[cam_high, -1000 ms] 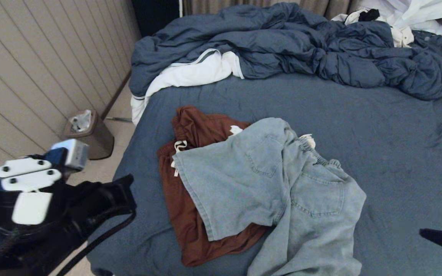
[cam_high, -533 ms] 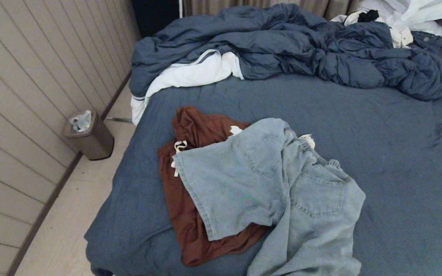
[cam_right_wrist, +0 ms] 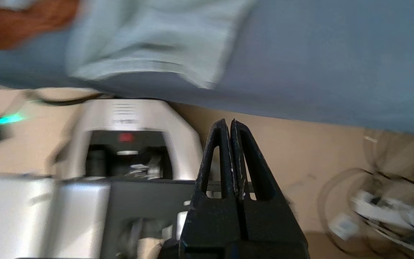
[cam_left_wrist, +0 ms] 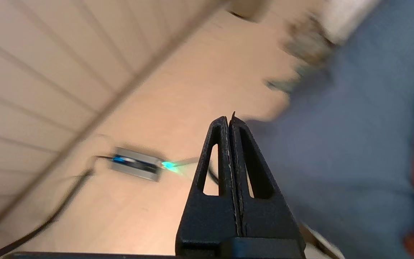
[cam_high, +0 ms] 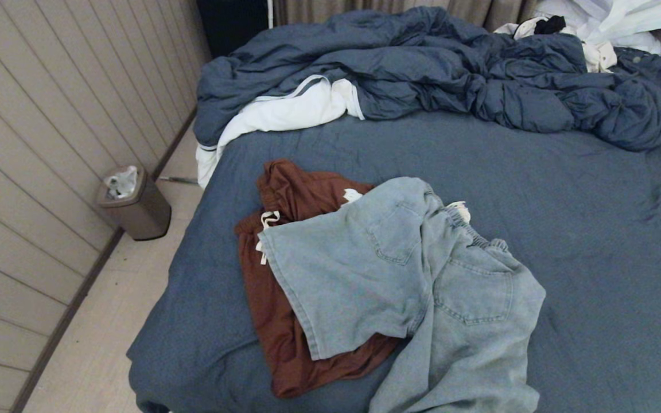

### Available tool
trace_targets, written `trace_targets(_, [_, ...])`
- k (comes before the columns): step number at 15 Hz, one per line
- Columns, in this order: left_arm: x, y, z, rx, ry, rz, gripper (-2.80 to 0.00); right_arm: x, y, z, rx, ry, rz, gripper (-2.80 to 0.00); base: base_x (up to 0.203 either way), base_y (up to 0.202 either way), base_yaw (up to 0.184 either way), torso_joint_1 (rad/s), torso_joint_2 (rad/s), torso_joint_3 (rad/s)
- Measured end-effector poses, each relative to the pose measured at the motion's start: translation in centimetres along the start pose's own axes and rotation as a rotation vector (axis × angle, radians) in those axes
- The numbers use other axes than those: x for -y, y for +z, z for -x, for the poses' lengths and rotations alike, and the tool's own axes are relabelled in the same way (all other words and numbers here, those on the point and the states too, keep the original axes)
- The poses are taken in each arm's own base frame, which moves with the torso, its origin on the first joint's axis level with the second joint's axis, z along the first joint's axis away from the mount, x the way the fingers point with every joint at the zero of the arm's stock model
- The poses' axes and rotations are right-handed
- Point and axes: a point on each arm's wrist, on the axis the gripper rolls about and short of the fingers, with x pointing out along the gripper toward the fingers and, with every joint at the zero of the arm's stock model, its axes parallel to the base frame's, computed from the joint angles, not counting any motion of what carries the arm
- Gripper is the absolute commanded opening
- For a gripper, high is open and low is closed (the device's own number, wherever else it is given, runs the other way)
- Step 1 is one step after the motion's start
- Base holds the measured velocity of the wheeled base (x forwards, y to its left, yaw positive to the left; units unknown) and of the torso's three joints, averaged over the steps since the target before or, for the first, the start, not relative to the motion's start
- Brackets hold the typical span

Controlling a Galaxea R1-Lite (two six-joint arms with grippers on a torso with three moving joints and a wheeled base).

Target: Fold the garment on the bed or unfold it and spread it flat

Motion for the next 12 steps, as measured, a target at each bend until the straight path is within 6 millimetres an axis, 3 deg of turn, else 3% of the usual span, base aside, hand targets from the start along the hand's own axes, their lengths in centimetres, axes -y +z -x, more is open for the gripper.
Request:
trace_targets(5, [0.8,-3.9,-2.3,-0.051,-0.336,-0.007,-2.80,0.3,-0.5,-2.2,0.191,-0.271,-0.028,-2.80,0.000,0.000,0.000,0.000,0.00,0.000])
trace_targets(9, [1.4,-4.0,-3.3,-0.073,-0.552,-0.031,-2.80,0.3,-0.8,-2.3,0.203,-0.386,-0.068,-2.80,0.000,0.000,0.000,0.000,0.00,0.000])
trace_targets(12, [1.4,-4.6,-3.6,-0.100,-0.596,-0.051,-2.80,0.1,-1.0,-2.2,0.198,-0.494,-0.086,-2.80,0.000,0.000,0.000,0.000,0.00,0.000])
